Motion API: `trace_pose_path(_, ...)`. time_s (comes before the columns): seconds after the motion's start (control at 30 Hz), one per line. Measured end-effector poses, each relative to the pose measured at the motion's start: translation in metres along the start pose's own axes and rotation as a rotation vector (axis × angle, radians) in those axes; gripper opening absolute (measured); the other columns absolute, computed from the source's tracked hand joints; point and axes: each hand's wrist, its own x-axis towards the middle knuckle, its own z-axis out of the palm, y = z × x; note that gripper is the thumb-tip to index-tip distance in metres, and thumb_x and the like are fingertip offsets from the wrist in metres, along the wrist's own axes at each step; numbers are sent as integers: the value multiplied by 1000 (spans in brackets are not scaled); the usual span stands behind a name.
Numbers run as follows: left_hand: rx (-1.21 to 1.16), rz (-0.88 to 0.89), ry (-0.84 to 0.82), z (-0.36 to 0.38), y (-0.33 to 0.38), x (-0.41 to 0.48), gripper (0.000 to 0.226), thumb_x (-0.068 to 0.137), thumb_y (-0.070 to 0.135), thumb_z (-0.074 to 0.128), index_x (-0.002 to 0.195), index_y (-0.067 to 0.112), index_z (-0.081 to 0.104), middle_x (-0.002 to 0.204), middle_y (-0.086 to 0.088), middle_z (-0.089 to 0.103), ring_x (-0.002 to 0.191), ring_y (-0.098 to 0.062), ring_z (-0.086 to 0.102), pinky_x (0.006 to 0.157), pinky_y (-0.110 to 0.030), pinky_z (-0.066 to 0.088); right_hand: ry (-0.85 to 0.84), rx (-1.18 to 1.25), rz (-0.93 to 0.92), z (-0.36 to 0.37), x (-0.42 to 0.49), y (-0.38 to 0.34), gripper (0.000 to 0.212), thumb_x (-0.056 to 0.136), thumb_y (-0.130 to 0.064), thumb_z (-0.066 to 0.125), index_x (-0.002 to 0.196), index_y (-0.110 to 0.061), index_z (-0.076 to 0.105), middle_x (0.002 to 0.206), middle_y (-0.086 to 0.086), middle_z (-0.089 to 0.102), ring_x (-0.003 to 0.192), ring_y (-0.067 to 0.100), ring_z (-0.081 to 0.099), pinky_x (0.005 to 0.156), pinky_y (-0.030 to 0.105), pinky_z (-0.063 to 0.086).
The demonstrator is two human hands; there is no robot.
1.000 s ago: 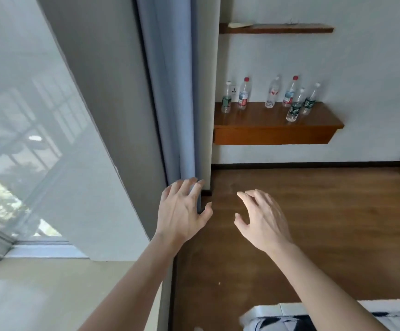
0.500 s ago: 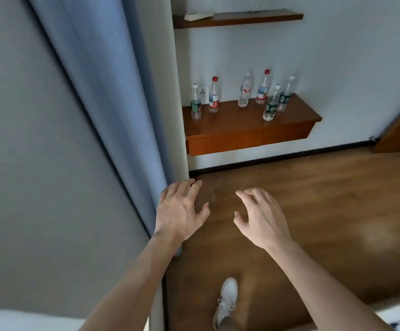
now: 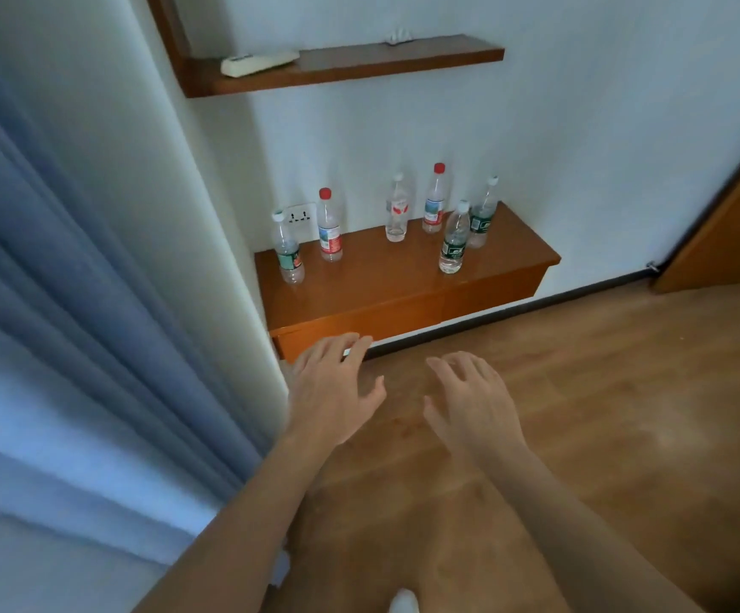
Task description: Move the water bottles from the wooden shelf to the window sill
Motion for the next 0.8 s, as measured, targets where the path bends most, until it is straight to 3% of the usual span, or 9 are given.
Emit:
trace_pose_path(0.23, -17, 66, -26, 38, 22, 102, 58, 90, 58, 52, 141, 30, 46, 144, 7, 50, 134, -14, 43, 113, -37, 33, 34, 16, 11, 2, 87, 68, 53, 88, -47, 64, 135, -25, 53, 132, 0, 60, 129, 22, 52, 108, 41, 46)
trace_pose_path(0.8, -53, 56, -68, 145, 53, 333, 63, 89, 62, 49, 145, 34, 41, 150, 9, 44, 140, -15, 38, 117, -40, 32, 11, -5, 119, 48, 294, 208, 55, 89, -50, 58, 138, -25, 52, 134, 0, 59, 130, 22, 51, 106, 41, 48)
